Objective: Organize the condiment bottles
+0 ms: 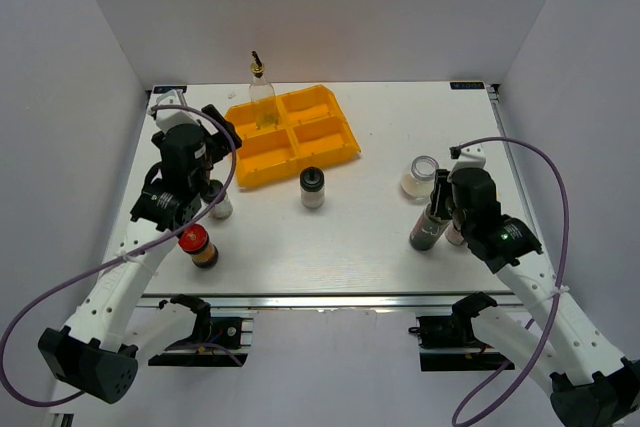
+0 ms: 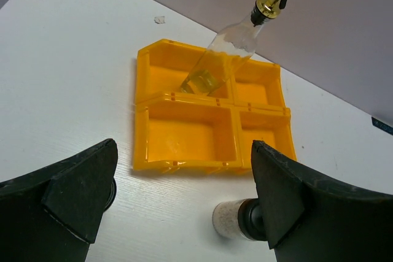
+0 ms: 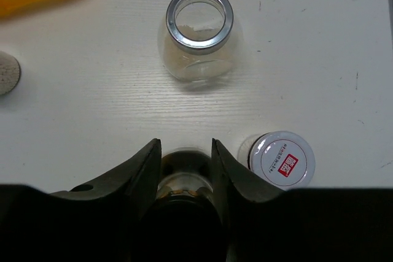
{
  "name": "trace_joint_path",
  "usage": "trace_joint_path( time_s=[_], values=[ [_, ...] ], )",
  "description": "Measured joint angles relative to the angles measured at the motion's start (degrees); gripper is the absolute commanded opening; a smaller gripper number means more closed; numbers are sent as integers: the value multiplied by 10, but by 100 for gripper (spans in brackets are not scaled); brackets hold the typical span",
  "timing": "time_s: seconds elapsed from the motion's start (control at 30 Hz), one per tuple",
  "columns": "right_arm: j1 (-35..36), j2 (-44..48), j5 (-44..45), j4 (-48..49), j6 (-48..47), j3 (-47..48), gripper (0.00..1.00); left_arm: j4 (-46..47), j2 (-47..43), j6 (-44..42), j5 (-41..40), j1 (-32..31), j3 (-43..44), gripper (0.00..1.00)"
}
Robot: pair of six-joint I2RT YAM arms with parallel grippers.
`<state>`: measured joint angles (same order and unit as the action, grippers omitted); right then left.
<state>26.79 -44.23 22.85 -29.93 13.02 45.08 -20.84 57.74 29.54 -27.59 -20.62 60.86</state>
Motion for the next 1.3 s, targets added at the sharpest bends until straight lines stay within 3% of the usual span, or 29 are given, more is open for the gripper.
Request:
trace_joint_path(
  time_s=[0.03,0.07,0.27,0.5,0.67,0.97,1.1,1.3],
  values=[
    [0,3,-3,-1,-1,0,3,-2,-6,3,-4,0,-2,98],
    [0,5,-5,-2,-2,0,0,-4,-14,7,-10,0,-3,98],
    [4,2,-65,-5,-29,42,0,-17,-54,30,-49,0,-24,98],
    [7,-69,-165,7,-60,213,0,-46,-61,55,-86,0,-52,98],
    [38,-169,-248,22,-90,350,0,-72,-60,80,-133,0,-54,98],
    [151,-429,-290,29,-138,595,0,-113,-49,119,-199,32,-54,98],
    [192,-562,-290,38,-154,716,0,-102,-49,112,-171,89,-54,98],
    [235,-706,-271,95,-178,811,0,-54,-27,96,-71,202,-67,98]
  ],
)
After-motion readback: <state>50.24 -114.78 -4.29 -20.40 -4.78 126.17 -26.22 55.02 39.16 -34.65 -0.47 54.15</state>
